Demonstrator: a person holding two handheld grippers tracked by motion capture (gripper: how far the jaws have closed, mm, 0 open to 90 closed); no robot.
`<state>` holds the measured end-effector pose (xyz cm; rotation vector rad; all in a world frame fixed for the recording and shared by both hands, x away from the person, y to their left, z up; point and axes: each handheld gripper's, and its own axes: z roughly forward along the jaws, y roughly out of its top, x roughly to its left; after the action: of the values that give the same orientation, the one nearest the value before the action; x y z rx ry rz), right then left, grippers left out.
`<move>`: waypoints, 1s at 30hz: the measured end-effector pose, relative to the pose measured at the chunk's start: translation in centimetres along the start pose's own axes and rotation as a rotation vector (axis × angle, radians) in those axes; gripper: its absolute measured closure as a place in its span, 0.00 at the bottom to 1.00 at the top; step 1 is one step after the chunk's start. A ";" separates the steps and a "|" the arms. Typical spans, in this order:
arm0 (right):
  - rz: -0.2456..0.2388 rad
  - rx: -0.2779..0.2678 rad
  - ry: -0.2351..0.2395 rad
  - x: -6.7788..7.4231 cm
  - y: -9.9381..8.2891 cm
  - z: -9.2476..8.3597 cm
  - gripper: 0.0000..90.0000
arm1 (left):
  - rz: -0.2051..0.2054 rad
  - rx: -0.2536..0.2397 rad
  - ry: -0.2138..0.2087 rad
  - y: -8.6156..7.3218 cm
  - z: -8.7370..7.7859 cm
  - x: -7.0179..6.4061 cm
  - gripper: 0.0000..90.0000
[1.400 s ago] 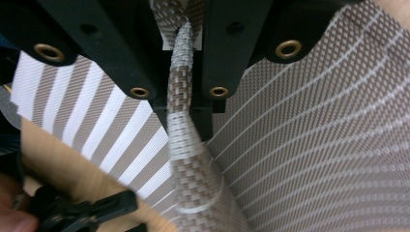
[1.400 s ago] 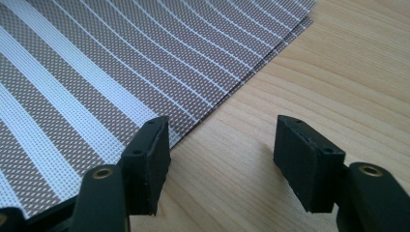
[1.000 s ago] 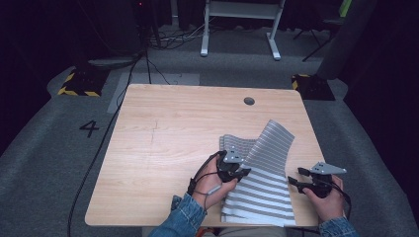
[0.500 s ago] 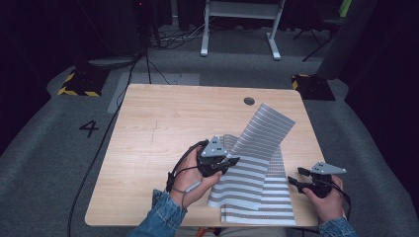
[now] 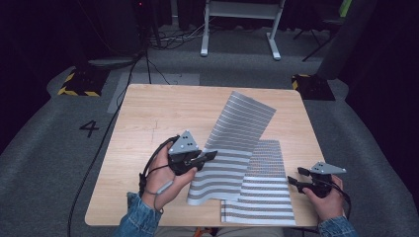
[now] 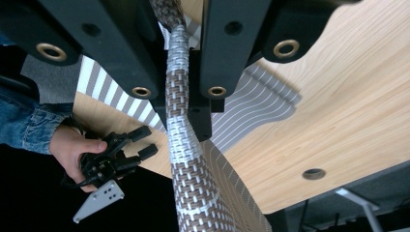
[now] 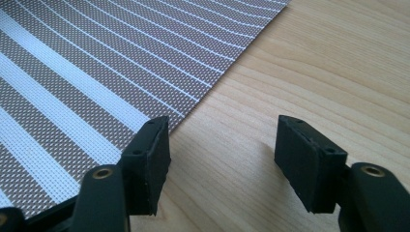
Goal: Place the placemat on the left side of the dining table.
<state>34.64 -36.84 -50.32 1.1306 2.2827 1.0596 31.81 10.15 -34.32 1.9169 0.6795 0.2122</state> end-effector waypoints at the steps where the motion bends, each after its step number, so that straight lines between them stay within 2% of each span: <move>1: -0.002 -0.001 0.000 0.0 0.0 0.0 0.42 | -0.001 0.002 0.020 -0.2 -1.0 0.6 0.99; 4: -0.002 -0.001 0.000 0.0 0.0 0.0 0.42 | -0.015 0.005 0.029 -0.5 -1.9 1.2 0.99; 7: -0.004 0.003 -0.001 0.0 0.0 0.0 0.42 | -0.011 0.014 0.056 -1.0 -2.9 2.0 0.99; 9: -0.003 0.003 -0.001 0.0 0.0 0.0 0.42 | -0.019 0.034 0.077 -1.8 -3.8 3.1 0.99; 13: 0.000 0.004 0.000 0.0 0.0 -0.1 0.42 | -0.029 0.046 0.096 -2.8 -4.6 4.0 0.99; 18: 0.000 0.004 0.000 0.0 0.0 -0.1 0.42 | -0.037 0.059 0.115 -3.5 -5.1 4.7 0.99; 20: 0.000 0.004 0.000 0.0 0.0 -0.1 0.42 | -0.039 0.066 0.134 -3.8 -5.4 5.3 0.99; 21: -0.001 0.003 0.000 0.0 0.0 0.0 0.42 | -0.034 0.080 0.158 -4.2 -5.5 5.9 0.99; 22: 0.000 0.004 0.000 0.0 0.0 -0.1 0.42 | -0.039 0.101 0.164 -4.4 -5.7 6.3 0.99; 24: 0.000 0.004 0.000 0.0 0.0 -0.1 0.42 | -0.043 0.100 0.176 -4.5 -5.7 6.5 0.99; 25: 0.000 0.004 0.000 0.0 0.0 -0.1 0.42 | -0.038 0.118 0.183 -4.8 -6.0 7.2 0.99; 29: 0.000 0.004 0.000 0.0 0.0 -0.1 0.42 | -0.061 0.125 0.181 -5.5 -6.3 8.2 0.99; 30: 0.000 0.004 0.000 0.0 0.0 -0.1 0.42 | -0.063 0.134 0.176 -6.0 -6.4 9.1 0.99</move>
<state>34.62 -36.86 -50.27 1.1321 2.2856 1.0561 34.30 21.90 -38.23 2.0168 0.8900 0.3047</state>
